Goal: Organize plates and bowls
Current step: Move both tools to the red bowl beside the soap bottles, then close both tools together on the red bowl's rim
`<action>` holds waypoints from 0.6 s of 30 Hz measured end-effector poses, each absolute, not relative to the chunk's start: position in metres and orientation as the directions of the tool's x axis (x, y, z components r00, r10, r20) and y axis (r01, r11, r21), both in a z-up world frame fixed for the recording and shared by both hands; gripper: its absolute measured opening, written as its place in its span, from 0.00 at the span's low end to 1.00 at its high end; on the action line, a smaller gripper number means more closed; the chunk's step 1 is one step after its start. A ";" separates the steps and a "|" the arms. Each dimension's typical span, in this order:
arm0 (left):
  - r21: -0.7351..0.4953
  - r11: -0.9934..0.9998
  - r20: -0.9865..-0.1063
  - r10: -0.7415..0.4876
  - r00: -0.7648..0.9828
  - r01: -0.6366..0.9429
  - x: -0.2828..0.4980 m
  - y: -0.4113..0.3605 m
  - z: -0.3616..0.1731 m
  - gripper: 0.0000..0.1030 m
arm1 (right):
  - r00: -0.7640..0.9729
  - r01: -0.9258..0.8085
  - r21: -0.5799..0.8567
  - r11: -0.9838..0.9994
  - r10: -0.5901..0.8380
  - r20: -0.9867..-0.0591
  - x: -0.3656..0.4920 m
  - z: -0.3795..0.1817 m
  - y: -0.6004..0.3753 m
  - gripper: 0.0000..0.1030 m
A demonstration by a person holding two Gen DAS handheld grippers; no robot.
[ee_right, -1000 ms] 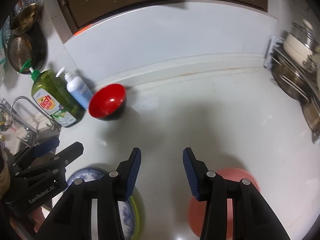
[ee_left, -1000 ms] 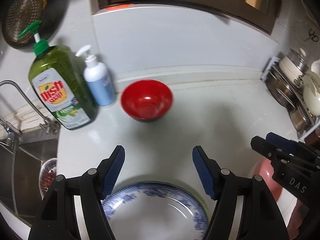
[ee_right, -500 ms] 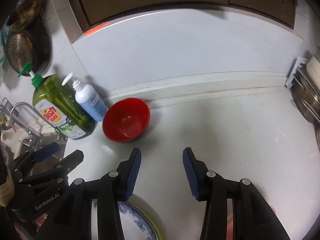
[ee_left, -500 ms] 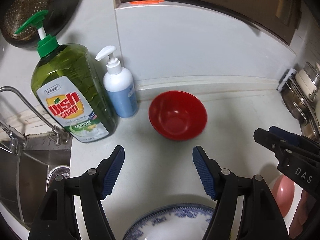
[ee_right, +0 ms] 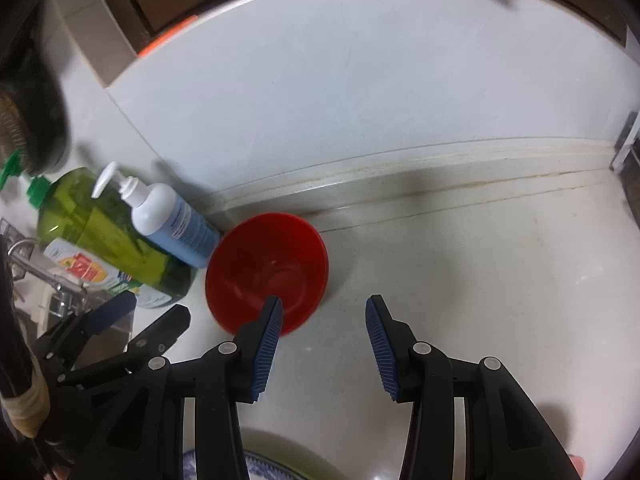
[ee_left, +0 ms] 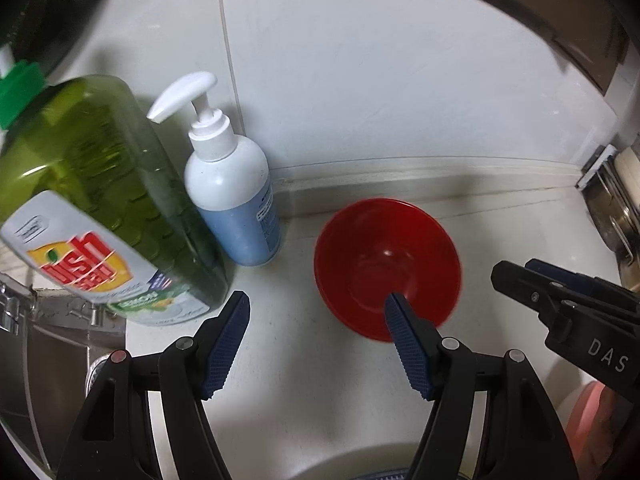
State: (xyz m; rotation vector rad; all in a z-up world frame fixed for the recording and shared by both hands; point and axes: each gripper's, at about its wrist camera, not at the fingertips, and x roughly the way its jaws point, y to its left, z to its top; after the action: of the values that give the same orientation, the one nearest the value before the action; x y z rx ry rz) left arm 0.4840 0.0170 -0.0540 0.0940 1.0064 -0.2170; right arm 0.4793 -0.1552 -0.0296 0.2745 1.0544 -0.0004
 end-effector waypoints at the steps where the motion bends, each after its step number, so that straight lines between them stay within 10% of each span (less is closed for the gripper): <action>1: -0.022 0.974 -0.848 -0.137 0.512 0.223 0.487 0.017 -0.056 0.67 | 0.489 0.134 0.231 0.964 0.138 -0.861 0.483 -0.033 -0.155 0.43; 18: -0.041 0.977 -0.889 -0.132 0.438 0.211 0.526 0.009 -0.092 0.50 | 0.402 0.216 0.251 0.943 0.148 -0.904 0.528 -0.085 -0.159 0.40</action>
State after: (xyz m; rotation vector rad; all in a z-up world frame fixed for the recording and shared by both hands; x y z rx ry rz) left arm 0.5256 0.0092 -0.0924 0.0799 1.0972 -0.2135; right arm 0.5283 -0.1591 -0.0852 0.3552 1.1636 -0.0440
